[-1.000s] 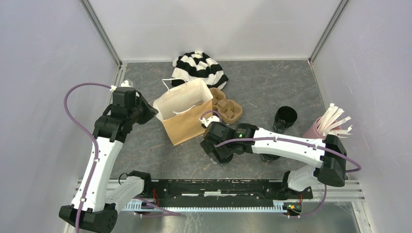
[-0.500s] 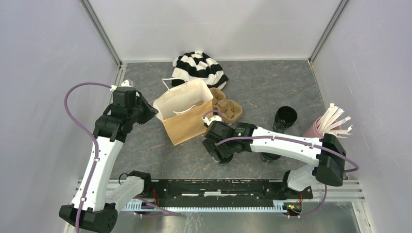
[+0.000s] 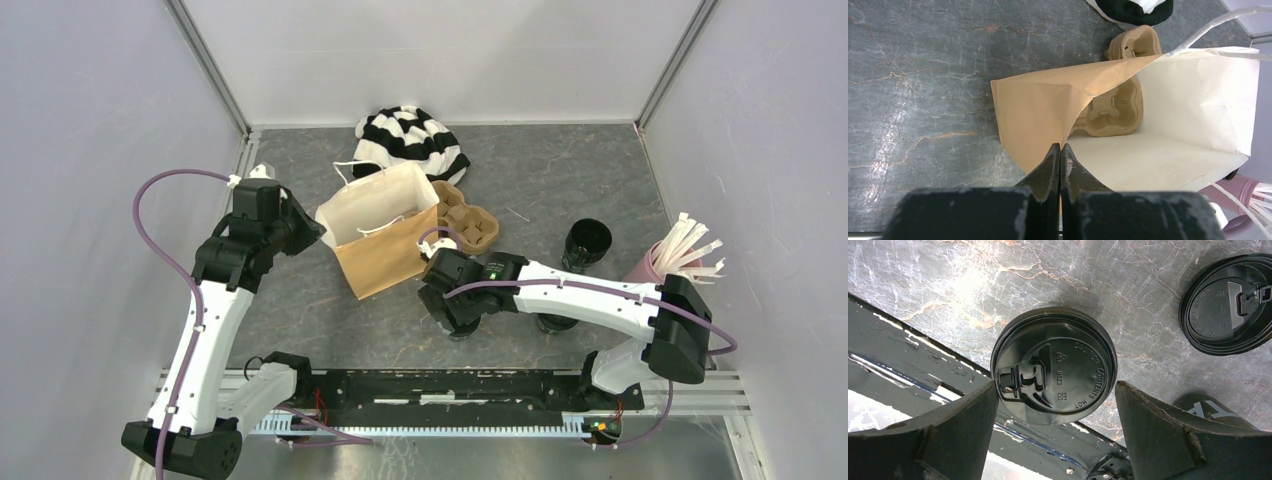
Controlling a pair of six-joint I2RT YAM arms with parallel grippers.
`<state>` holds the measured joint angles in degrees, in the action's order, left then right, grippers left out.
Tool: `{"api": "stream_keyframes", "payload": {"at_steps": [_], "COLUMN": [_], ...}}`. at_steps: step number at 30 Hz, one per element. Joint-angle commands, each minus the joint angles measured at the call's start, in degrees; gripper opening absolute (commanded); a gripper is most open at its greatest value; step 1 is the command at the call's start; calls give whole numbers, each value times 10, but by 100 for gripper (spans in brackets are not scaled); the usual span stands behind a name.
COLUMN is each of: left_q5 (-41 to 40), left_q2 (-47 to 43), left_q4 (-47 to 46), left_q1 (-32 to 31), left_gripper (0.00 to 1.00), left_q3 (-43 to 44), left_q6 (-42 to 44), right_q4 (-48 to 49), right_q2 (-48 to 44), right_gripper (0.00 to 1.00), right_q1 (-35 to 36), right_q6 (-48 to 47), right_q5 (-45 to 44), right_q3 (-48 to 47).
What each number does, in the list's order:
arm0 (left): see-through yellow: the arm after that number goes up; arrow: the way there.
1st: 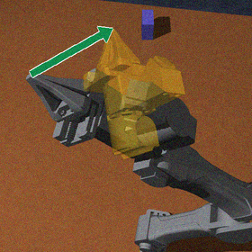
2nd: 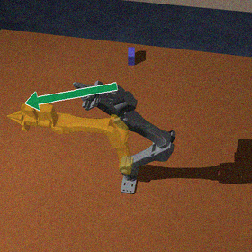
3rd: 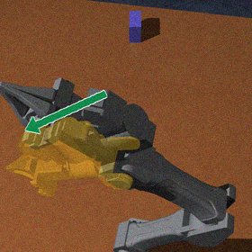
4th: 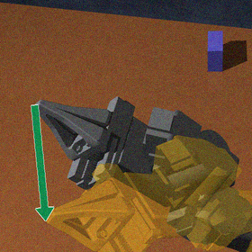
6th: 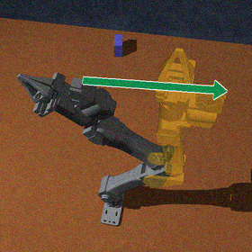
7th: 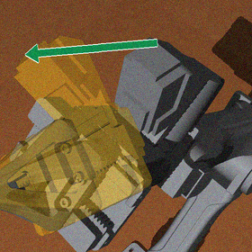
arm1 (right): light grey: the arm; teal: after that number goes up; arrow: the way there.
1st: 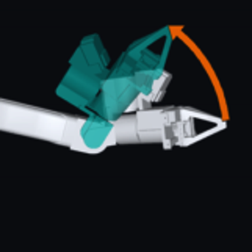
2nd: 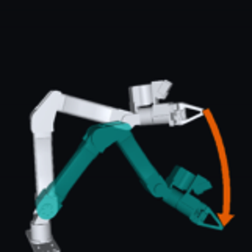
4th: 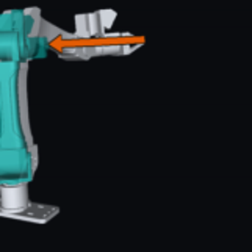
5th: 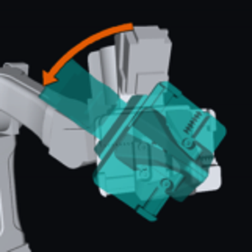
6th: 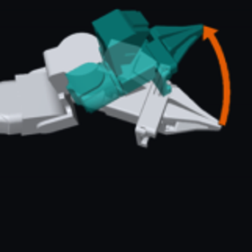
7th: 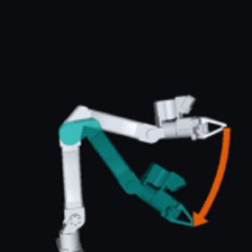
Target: Pack the takeout coffee
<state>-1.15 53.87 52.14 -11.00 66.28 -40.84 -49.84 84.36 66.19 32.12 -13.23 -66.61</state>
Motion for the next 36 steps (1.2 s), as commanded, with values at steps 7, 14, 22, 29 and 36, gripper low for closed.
{"api": "stream_keyframes", "payload": {"at_steps": [7, 14, 22, 29, 36], "left_q5": [9, 9, 6, -3, 23], "left_q2": [3, 1, 0, 0, -15], "left_q4": [2, 2, 4, -1, -77], "left_q1": [-2, -2, -2, -2, -2], "left_gripper": [2, 2, 2, 2, 2], "left_q3": [5, 4, 4, 5, -12], "left_q6": [23, 19, 19, 31, 94], "right_q4": [2, 1, -5, 28, 58], "right_q2": [17, 15, -13, -136, -236], "right_gripper": [92, 81, 77, 76, 74], "right_q1": [-3, -3, -3, -4, -7], "right_q6": [-12, -15, -30, -113, -276], "right_q5": [-10, -8, -26, -101, -213], "right_q3": [-17, -14, -21, -7, -56]}}
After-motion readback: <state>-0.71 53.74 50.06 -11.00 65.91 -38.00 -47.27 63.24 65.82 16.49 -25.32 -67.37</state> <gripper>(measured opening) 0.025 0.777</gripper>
